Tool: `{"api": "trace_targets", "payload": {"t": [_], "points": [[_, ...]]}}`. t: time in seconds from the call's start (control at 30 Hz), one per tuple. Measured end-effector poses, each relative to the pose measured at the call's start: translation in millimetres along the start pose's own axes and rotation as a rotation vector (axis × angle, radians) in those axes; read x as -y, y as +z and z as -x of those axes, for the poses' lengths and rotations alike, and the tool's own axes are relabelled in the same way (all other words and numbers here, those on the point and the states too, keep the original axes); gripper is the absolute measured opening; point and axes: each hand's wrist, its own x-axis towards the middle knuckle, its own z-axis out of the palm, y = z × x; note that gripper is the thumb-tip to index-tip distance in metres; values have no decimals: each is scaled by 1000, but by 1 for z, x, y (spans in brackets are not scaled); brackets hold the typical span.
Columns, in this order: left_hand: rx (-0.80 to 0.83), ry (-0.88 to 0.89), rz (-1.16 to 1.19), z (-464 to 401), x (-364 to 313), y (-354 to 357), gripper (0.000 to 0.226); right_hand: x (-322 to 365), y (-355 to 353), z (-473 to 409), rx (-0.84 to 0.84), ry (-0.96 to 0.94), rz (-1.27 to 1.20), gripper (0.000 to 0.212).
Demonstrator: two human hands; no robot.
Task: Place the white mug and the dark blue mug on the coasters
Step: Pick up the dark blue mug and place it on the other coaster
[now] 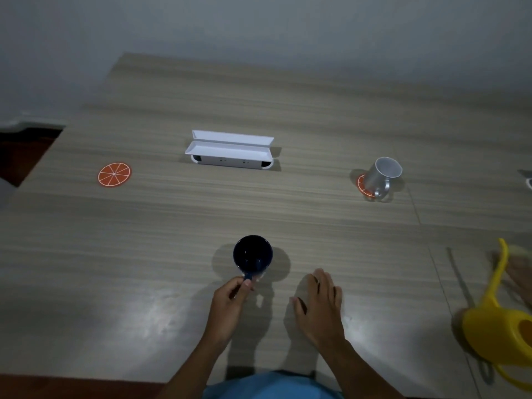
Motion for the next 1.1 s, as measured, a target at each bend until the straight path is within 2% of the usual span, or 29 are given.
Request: {"api": "trace_targets", "payload": {"t": [0.23,0.5,0.67,1.0,1.1], "points": [[-115,15,117,-15,-6,-50,31,52,4,-25,4,-131,71,71],[-237,65,137,-48,-15,-140,38,173,35,-64,76,-337,149,82],[-316,77,180,-80,-19,-197,40,240,68,-83,53,-370,135,92],[-421,77,291,-140,-13,-251,41,246,98,-88,-28,-307,182,90],[-464,84,319,-158,-17,-257,34,245,99,-88,-38,-311,165,91]]}}
